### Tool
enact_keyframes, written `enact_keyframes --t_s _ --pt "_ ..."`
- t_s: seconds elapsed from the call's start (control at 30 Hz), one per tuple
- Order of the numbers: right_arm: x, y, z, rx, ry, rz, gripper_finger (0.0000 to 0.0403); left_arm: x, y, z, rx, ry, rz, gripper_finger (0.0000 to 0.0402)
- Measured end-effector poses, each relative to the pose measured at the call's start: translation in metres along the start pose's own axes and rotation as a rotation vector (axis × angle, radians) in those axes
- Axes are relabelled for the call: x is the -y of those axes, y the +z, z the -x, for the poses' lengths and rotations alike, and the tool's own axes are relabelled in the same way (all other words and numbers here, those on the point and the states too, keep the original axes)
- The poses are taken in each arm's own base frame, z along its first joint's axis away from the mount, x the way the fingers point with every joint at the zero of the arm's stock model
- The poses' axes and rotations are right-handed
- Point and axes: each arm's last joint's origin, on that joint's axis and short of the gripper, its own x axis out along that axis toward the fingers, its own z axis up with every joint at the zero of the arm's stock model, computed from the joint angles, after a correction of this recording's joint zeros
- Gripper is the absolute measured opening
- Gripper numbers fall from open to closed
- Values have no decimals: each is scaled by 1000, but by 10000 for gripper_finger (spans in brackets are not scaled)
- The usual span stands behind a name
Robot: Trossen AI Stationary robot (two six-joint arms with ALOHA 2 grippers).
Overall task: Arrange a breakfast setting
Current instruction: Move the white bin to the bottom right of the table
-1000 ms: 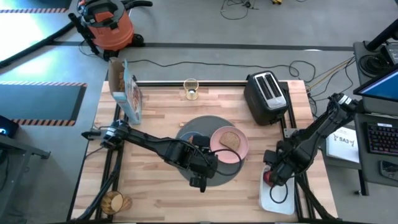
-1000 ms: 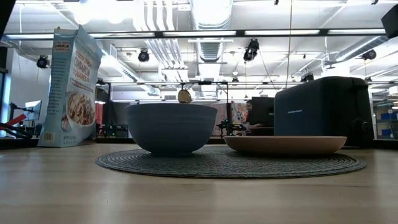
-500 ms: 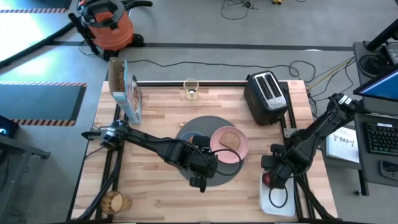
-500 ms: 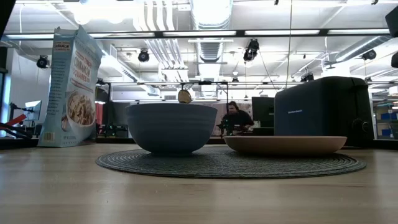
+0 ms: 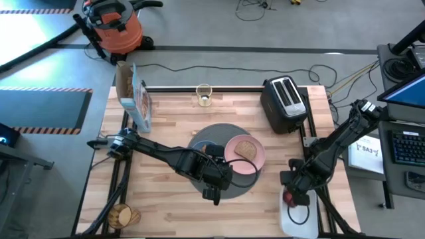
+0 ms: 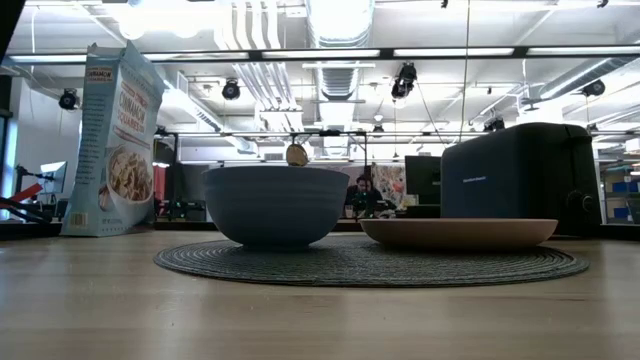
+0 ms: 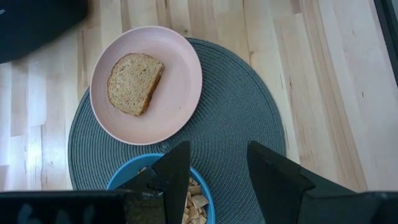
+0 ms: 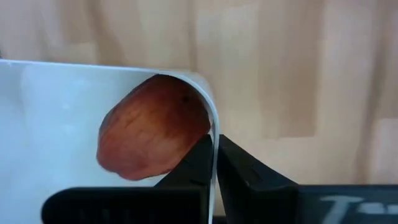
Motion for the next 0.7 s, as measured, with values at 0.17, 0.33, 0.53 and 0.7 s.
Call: enact_keyframes --t_s 0.17,0.33,0.53,0.7 --pt "-4 1 0 -14 54 17 9 0 0 0 -2 0 0 142" --pt "-4 -3 0 -57 61 86 9 0 0 0 -5 1 -2 142" --pt "-4 -4 0 -65 65 80 9 0 -2 0 -15 2 -5 142" --pt "-3 -5 0 -82 55 -26 11 0 -2 0 -19 3 -6 142"
